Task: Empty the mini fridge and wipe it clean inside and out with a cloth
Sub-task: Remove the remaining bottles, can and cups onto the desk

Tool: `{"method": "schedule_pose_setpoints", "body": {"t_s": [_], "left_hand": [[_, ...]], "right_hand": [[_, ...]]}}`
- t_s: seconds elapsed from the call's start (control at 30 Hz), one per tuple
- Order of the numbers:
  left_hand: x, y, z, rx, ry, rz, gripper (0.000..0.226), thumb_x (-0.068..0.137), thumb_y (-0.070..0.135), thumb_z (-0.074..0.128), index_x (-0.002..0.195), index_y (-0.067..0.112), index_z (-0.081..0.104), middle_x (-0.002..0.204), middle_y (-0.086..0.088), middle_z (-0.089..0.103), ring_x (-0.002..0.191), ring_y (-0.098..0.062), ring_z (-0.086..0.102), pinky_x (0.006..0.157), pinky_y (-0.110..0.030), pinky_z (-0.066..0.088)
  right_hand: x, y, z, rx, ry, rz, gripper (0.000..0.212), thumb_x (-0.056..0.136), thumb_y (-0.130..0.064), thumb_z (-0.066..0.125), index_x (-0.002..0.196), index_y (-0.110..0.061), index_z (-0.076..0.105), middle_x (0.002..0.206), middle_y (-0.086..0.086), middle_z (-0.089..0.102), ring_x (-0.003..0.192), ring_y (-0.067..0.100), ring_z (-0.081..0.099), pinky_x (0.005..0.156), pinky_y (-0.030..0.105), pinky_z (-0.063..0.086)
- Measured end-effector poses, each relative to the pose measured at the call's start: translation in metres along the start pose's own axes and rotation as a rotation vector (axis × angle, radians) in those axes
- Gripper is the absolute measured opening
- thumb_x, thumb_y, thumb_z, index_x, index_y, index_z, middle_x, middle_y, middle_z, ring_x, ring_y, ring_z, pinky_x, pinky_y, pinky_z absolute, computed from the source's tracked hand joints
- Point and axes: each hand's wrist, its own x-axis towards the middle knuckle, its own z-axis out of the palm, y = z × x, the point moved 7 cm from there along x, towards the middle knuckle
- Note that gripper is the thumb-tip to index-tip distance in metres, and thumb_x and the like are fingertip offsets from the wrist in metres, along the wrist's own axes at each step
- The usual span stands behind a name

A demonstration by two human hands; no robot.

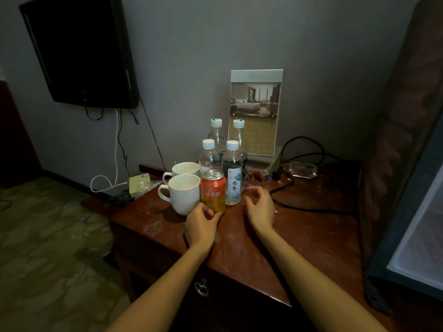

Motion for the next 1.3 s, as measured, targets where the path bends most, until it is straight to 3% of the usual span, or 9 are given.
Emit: {"method": "schedule_pose_setpoints", "body": {"t_s": [0.13,0.27,0.53,0.77,0.9,1.03,1.17,1.23,1.3], "left_hand": [[0.002,0.000,0.001,0.011,0.011,0.020,0.034,0.079,0.028,0.077,0.066,0.022,0.047,0.069,0.008,0.056,0.070,-0.013,0.055,0.063,-0.028,0.039],[0.001,0.001,0.001,-0.001,0.024,0.033,0.031,0.080,0.028,0.077,0.068,0.021,0.049,0.070,0.009,0.057,0.068,-0.011,0.054,0.063,-0.028,0.042],[-0.003,0.014,-0.002,-0.038,0.044,0.166,0.023,0.080,0.025,0.077,0.076,0.019,0.056,0.066,0.007,0.060,0.063,-0.005,0.057,0.060,-0.022,0.046],[-0.011,0.028,-0.001,-0.086,0.011,0.336,0.021,0.080,0.024,0.076,0.087,0.023,0.057,0.063,0.007,0.057,0.060,-0.006,0.056,0.061,-0.029,0.051],[-0.019,0.038,0.004,-0.102,-0.055,0.491,0.031,0.078,0.026,0.079,0.099,0.027,0.056,0.076,0.010,0.057,0.070,-0.004,0.057,0.060,-0.021,0.048],[-0.032,0.044,0.016,-0.161,-0.171,0.463,0.062,0.075,0.032,0.081,0.127,0.027,0.049,0.116,0.010,0.057,0.102,-0.005,0.057,0.083,-0.025,0.051],[-0.056,0.071,0.033,-0.201,-0.335,0.411,0.097,0.069,0.044,0.082,0.148,0.021,0.031,0.138,0.014,0.034,0.128,-0.002,0.032,0.104,-0.023,0.031],[-0.068,0.091,0.045,-0.260,-0.413,0.397,0.096,0.062,0.052,0.084,0.141,0.017,0.042,0.139,0.010,0.041,0.130,-0.006,0.038,0.109,-0.029,0.034],[-0.077,0.102,0.057,-0.390,-0.507,0.276,0.076,0.052,0.059,0.083,0.115,0.020,0.064,0.118,0.002,0.066,0.112,-0.013,0.060,0.100,-0.041,0.047]], "right_hand": [[0.029,0.008,0.015,-0.291,-0.142,-0.034,0.039,0.092,-0.016,0.061,0.130,-0.015,0.054,0.136,0.006,0.049,0.127,0.022,0.045,0.101,0.035,0.041],[0.046,0.015,0.033,-0.441,-0.238,-0.009,0.050,0.096,-0.019,0.055,0.143,-0.011,0.039,0.143,0.010,0.045,0.131,0.027,0.043,0.103,0.039,0.040],[0.051,0.012,0.033,-0.758,-0.144,-0.071,0.033,0.098,-0.018,0.045,0.129,-0.007,0.050,0.131,0.013,0.053,0.122,0.030,0.044,0.097,0.036,0.037],[0.037,0.012,-0.008,-0.462,-0.033,0.052,0.036,0.102,-0.023,0.037,0.128,-0.001,0.051,0.137,0.019,0.045,0.128,0.035,0.038,0.107,0.040,0.026],[0.031,-0.004,-0.047,-0.078,-0.047,0.121,0.030,0.104,-0.021,0.033,0.121,-0.004,0.051,0.120,0.022,0.060,0.114,0.038,0.054,0.086,0.038,0.039],[0.025,-0.040,-0.092,0.030,-0.035,-0.034,0.025,0.103,-0.021,0.040,0.113,-0.007,0.058,0.110,0.015,0.065,0.106,0.033,0.058,0.084,0.039,0.042],[0.012,-0.076,-0.132,0.125,-0.143,-0.155,0.018,0.102,-0.018,0.044,0.100,-0.006,0.058,0.089,0.004,0.061,0.089,0.023,0.060,0.075,0.038,0.045],[0.000,-0.094,-0.156,0.189,-0.179,-0.195,0.015,0.102,-0.015,0.045,0.099,-0.008,0.057,0.086,-0.002,0.058,0.085,0.012,0.057,0.074,0.028,0.043],[-0.013,-0.109,-0.184,0.221,-0.174,-0.225,0.017,0.102,-0.014,0.044,0.103,-0.005,0.058,0.089,-0.002,0.059,0.085,0.006,0.055,0.075,0.022,0.042]]}}
